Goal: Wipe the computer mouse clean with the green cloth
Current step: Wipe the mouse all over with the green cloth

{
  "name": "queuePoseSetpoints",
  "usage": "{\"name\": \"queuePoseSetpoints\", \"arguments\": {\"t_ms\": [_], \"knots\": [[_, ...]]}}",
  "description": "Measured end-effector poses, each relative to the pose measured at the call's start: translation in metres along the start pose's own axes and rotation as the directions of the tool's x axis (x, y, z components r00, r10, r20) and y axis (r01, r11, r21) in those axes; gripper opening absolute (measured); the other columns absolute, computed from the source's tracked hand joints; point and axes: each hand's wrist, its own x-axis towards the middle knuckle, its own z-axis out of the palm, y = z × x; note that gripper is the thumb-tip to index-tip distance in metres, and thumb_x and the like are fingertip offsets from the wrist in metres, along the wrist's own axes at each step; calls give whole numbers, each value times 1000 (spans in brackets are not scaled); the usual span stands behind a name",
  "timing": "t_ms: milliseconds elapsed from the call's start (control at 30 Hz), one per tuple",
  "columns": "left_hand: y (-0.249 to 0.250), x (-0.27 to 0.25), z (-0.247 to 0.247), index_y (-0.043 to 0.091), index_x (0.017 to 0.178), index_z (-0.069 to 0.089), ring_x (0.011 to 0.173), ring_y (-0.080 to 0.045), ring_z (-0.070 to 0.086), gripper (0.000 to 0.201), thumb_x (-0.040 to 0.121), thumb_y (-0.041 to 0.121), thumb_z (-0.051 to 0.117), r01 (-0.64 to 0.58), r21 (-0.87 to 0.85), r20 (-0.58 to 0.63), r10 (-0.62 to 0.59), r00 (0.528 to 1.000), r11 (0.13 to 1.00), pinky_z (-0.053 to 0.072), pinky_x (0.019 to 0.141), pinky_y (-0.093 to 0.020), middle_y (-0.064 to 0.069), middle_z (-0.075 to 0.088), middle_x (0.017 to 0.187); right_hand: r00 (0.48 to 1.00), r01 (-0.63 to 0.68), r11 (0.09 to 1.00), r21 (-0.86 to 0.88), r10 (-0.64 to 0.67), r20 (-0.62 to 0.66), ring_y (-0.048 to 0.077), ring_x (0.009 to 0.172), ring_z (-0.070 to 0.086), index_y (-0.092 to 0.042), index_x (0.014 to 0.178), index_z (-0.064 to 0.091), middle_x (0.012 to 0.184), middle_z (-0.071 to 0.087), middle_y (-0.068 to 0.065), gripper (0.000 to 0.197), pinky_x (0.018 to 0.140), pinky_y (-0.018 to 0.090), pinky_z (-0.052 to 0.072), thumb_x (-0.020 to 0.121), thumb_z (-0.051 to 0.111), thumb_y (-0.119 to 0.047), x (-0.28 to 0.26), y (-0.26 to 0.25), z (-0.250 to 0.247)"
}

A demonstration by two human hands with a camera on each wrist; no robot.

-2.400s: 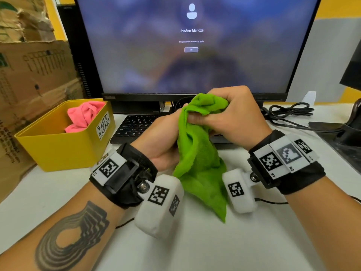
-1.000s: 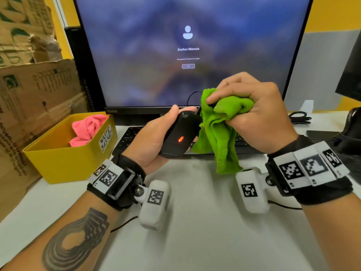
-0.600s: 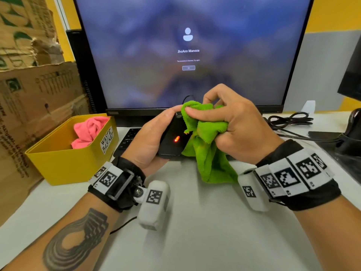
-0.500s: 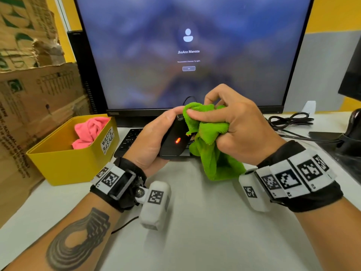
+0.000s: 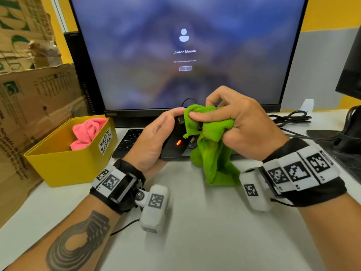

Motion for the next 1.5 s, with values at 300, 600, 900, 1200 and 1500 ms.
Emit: {"name": "queuePoseSetpoints", "arguments": {"t_ms": [300,600,900,1200,1500], "knots": [[9,-2,0,22,135,65,130,-42,53,71,77,59,83,17,-66,-20,-18,1000,998,29,120,-68,-24,58,145,996,-51,987,155,61,-64,3,76,55,-24,111,79,99,59,6,49,76,20,44,77,75,11,0,0,-2],[9,-1,-10,21,140,60,129,-44,52,79,76,60,83,46,-105,-47,-52,998,993,36,108,-69,-23,57,145,998,-7,999,51,3,68,18,93,61,-20,131,69,107,55,4,62,87,22,49,76,57,4,1,-17,13],[12,-2,-6,19,131,66,126,-39,59,73,72,58,87,-19,-84,-26,17,1000,996,42,112,-64,-19,63,137,998,47,997,63,-49,41,16,89,60,-12,130,69,113,55,3,57,86,23,50,79,60,12,0,-24,12],[15,-1,-16,23,121,73,106,-27,72,61,71,54,89,-57,-79,-37,54,998,995,60,93,-44,-10,74,116,992,32,987,-160,-12,124,25,85,58,-24,123,74,109,54,-3,59,76,40,53,73,51,-6,-1,-8,4],[17,1,-18,13,132,64,112,-37,65,85,64,54,94,-94,-60,10,95,995,994,51,102,-53,-24,68,124,985,95,971,218,-60,-163,21,82,68,-10,110,79,98,66,13,43,73,40,55,74,76,15,1,-23,-2]]}}
